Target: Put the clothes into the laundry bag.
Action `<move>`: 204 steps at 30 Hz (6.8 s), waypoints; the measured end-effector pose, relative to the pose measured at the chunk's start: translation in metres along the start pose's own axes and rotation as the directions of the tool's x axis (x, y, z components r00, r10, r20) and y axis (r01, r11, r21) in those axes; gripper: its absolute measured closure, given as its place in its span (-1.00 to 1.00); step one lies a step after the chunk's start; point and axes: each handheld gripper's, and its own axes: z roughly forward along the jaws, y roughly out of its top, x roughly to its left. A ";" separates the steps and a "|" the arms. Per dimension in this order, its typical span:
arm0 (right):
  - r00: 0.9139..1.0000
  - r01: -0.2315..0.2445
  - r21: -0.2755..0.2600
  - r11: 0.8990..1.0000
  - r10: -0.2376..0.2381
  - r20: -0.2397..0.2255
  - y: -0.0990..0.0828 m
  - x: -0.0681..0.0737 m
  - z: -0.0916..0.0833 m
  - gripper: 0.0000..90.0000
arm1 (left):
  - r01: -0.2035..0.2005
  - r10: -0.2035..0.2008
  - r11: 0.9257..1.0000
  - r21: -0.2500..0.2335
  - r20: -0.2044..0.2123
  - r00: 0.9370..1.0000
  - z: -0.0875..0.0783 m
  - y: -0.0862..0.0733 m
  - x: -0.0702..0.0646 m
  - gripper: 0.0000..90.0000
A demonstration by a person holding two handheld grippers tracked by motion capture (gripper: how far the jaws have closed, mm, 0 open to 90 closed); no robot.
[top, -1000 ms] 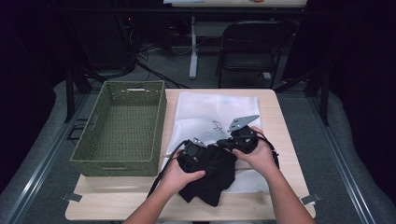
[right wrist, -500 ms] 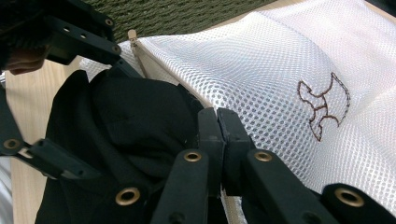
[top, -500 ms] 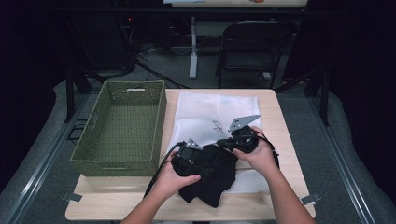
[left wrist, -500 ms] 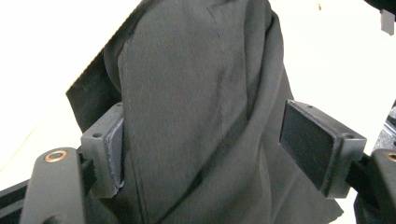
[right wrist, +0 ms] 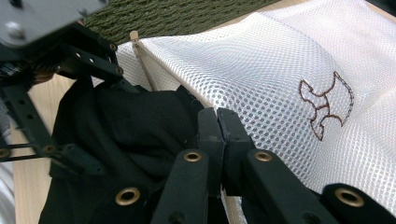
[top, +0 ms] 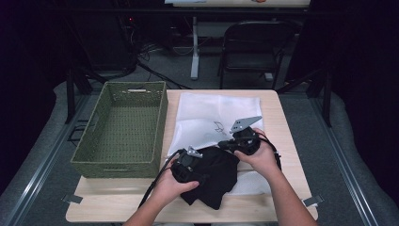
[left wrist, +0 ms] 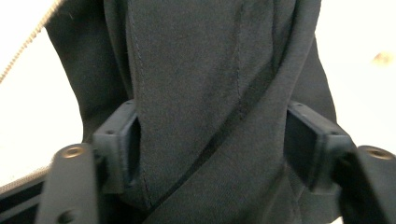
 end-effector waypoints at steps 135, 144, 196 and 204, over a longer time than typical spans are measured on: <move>1.000 -0.002 -0.018 1.000 0.002 -0.011 -0.001 0.006 0.000 0.98 | 0.048 -0.051 0.997 -0.056 -0.057 0.997 0.008 -0.006 -0.002 -0.22; 1.000 -0.003 -0.017 1.000 0.003 -0.012 -0.001 0.007 0.001 0.98 | 0.056 -0.058 0.997 -0.047 -0.056 0.997 0.019 -0.005 -0.002 -0.26; 1.000 0.009 -0.011 1.000 -0.009 -0.021 0.000 0.014 0.004 0.98 | 0.095 -0.101 0.988 -0.123 -0.043 0.994 0.029 0.018 -0.001 0.70; 0.999 0.008 -0.015 1.000 -0.009 -0.031 0.000 0.014 0.004 0.98 | 0.117 -0.125 0.982 -0.147 -0.047 0.991 0.029 0.025 0.004 0.73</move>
